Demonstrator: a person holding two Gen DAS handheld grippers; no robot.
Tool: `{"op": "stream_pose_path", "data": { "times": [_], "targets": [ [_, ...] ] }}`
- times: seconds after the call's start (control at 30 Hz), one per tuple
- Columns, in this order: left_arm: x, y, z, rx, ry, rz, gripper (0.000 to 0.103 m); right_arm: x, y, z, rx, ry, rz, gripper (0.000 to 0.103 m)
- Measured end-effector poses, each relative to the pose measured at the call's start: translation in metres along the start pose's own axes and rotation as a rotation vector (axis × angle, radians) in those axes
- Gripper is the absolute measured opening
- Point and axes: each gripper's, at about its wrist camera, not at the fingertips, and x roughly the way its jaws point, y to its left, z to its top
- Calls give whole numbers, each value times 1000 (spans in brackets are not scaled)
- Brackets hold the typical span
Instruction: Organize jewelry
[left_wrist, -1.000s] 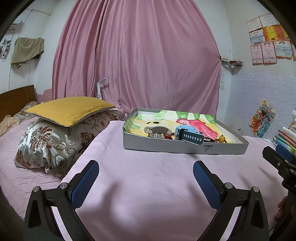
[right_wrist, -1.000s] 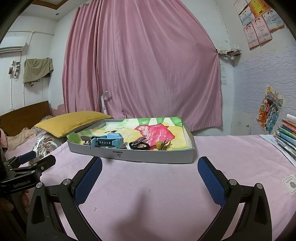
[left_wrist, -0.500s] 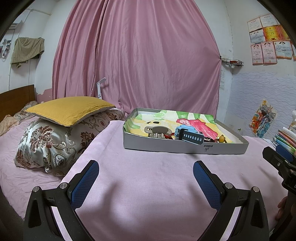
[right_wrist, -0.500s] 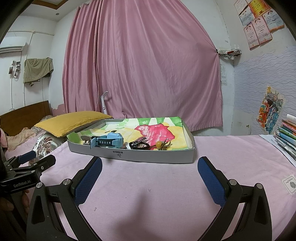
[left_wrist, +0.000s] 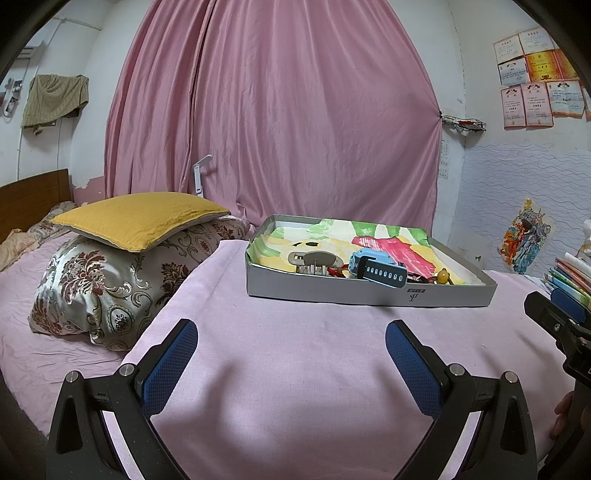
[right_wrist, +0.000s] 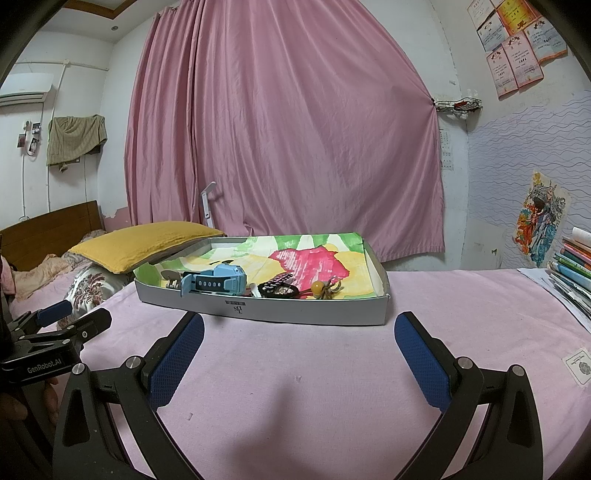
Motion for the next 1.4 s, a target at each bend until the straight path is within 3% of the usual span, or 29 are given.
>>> {"op": "stream_pose_path", "data": {
  "times": [1.4],
  "targets": [
    [1, 1, -1, 8, 12, 8, 102, 0, 0, -1, -2, -4, 0, 101]
  ]
}}
